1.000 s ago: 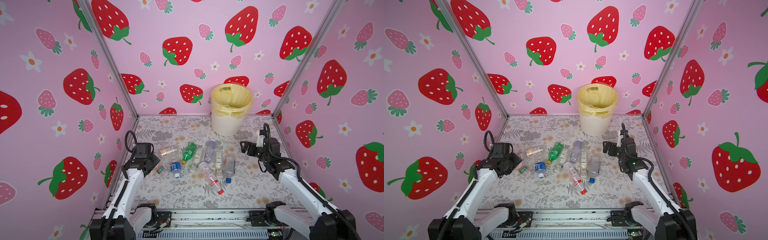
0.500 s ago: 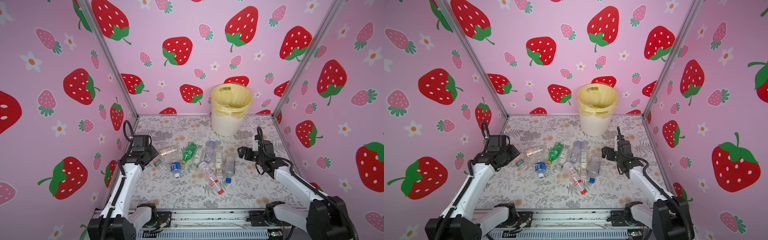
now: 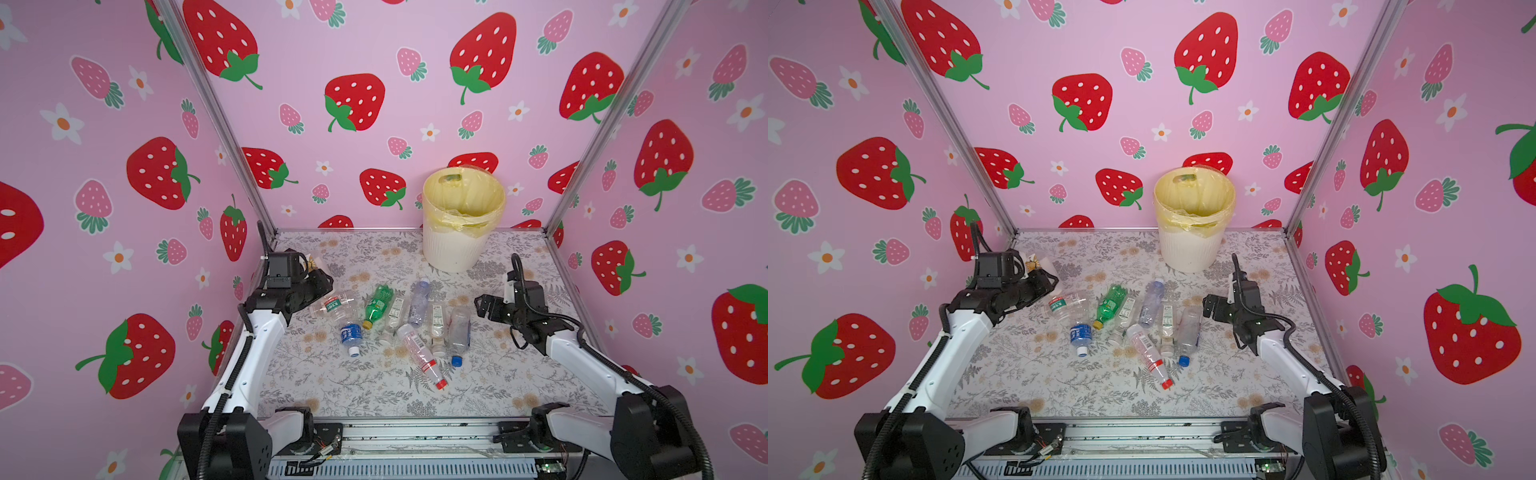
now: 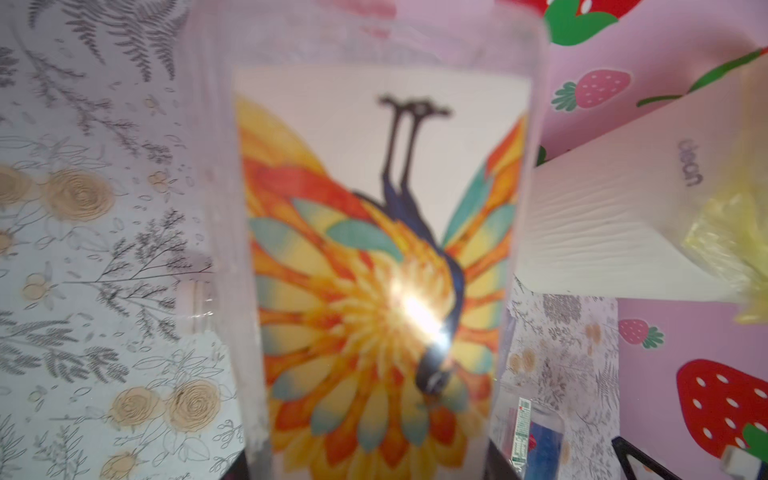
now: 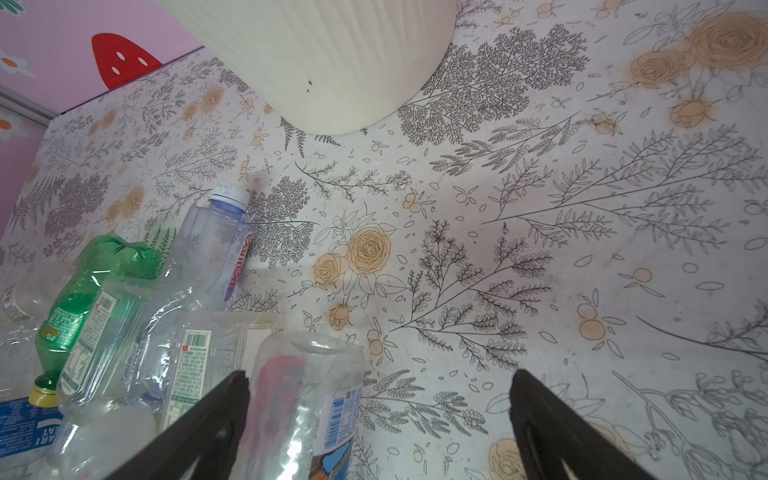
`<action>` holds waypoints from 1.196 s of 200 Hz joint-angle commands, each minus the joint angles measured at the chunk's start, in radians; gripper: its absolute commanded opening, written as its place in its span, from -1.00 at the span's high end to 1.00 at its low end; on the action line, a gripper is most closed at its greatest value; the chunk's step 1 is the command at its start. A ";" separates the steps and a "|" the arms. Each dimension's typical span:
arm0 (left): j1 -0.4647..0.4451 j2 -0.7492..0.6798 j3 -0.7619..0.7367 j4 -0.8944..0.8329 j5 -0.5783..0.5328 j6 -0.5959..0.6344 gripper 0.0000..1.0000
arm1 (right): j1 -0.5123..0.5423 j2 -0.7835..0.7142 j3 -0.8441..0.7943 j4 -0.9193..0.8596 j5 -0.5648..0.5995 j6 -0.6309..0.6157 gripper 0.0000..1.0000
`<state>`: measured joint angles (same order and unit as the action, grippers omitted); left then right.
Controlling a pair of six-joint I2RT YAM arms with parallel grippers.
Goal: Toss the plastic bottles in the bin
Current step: 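Lift the peacock bottle with the left gripper and carry it over the bin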
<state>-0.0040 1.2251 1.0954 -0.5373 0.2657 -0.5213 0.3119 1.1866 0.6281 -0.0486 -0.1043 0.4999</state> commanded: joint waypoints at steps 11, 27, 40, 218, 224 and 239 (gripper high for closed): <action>-0.060 0.057 0.124 0.028 0.093 0.067 -0.08 | 0.003 -0.014 -0.026 0.007 -0.005 -0.011 -0.99; -0.096 0.111 0.182 0.027 0.111 0.069 -0.11 | 0.002 -0.032 -0.038 0.006 -0.002 -0.009 -0.99; -0.118 0.169 0.238 0.022 0.144 0.060 -0.11 | 0.003 -0.048 -0.046 0.004 0.002 -0.009 -0.99; -0.398 0.756 1.079 0.142 0.316 -0.063 -0.10 | 0.001 -0.147 -0.058 -0.050 0.022 0.012 -0.99; -0.403 0.751 1.066 0.169 0.308 -0.066 -0.10 | 0.001 -0.147 -0.058 -0.052 0.022 0.014 -0.99; -0.414 0.712 0.995 0.249 0.292 -0.070 -0.10 | 0.001 -0.153 -0.056 -0.060 0.024 0.014 -0.99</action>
<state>-0.4011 1.9862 2.1296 -0.4500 0.5499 -0.5686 0.3119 1.0477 0.5690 -0.0776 -0.0872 0.5014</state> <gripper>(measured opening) 0.547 0.994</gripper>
